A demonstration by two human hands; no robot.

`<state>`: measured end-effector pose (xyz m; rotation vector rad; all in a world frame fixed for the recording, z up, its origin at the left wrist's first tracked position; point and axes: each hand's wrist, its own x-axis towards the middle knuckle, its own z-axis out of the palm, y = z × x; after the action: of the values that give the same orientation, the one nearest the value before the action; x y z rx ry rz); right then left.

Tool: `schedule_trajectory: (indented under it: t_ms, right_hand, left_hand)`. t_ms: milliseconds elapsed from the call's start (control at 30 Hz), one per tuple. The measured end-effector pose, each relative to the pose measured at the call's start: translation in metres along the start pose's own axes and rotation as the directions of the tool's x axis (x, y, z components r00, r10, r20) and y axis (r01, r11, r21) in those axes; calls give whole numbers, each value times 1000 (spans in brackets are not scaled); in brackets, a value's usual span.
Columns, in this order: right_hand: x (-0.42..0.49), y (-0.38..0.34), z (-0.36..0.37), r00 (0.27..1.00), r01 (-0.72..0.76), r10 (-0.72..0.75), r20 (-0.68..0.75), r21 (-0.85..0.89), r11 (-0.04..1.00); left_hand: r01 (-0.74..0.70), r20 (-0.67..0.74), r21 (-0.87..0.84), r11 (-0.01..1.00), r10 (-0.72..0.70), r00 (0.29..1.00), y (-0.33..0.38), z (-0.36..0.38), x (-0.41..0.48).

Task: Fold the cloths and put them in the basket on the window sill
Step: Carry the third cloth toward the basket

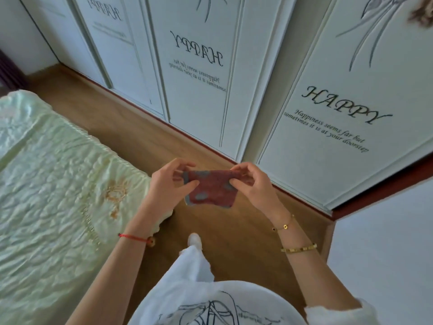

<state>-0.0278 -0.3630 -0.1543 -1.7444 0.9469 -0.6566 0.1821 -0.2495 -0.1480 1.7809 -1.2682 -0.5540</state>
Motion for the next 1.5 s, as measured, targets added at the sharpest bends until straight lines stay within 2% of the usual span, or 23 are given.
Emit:
schedule_trajectory:
  t_ms: [200,500,833,1033,1167,1367,1500]
  right_hand:
    - [161,3,15,997,39,-38,71,-7,999]
    - [396,-29,58,984,70,-76,159,39,997]
    - [632,-55,147,942,99,-116,314,71,993]
    - [793,-96,225,879,169,-189,438,83,982]
    - [888,-128,290,805,229,-233,546,77,970]
    - [997,-168,404,686,317,-287,669,80,945]
    - [1059,-191,491,640,351,-309,703,90,932]
  left_hand:
    - [69,-55,-8,998,-69,996,-42,-19,136]
    - [108,-151,18,994,-104,983,-90,-87,330]
    - [181,-306,-1,984,-172,936,-172,-172,510]
    - [222,-416,-6,975,-204,886,-236,-251,623]
    - [288,-496,-9,958,-254,830,-280,-311,679]
    - [385,-593,-68,921,-347,727,-350,-402,736]
    - [399,-636,-114,910,-375,674,-405,-466,770]
